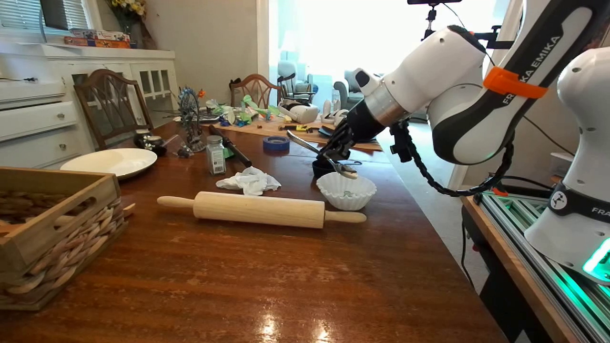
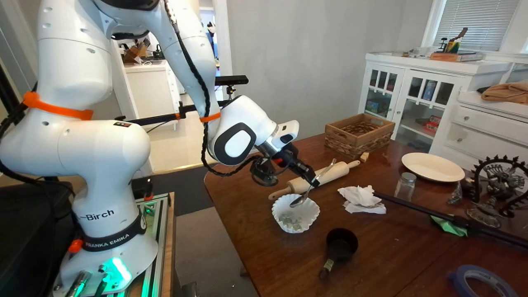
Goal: Use the silver spoon to stir the contents of the white cupcake holder
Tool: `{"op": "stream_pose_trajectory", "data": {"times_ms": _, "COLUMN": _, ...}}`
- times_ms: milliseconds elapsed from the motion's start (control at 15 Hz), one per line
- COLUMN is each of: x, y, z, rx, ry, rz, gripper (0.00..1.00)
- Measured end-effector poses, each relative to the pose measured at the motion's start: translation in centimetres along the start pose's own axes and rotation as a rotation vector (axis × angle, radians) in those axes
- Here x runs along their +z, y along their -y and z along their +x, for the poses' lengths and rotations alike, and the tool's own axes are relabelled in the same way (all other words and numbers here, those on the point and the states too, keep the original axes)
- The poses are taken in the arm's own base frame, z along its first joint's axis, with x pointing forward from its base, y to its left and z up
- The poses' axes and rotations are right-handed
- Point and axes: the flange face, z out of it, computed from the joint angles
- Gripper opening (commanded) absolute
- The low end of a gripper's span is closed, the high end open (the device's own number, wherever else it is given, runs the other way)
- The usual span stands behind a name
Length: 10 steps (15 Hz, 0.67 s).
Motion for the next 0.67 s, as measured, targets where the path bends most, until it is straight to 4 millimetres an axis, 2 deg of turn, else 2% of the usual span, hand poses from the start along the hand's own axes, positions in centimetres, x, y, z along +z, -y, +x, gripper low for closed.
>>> {"op": "stream_pose_trajectory", "data": {"times_ms": 333, "x": 0.1, "y": 0.6, "z": 0.1, "rx": 0.006, "ry": -0.024, "rz": 0.002, "gripper": 0.03}}
{"op": "stream_pose_trajectory", "data": {"times_ms": 667, "x": 0.6, "y": 1.0, "z": -0.8, "rx": 0.056, "ry": -0.077, "rz": -0.009, "gripper": 0.03}}
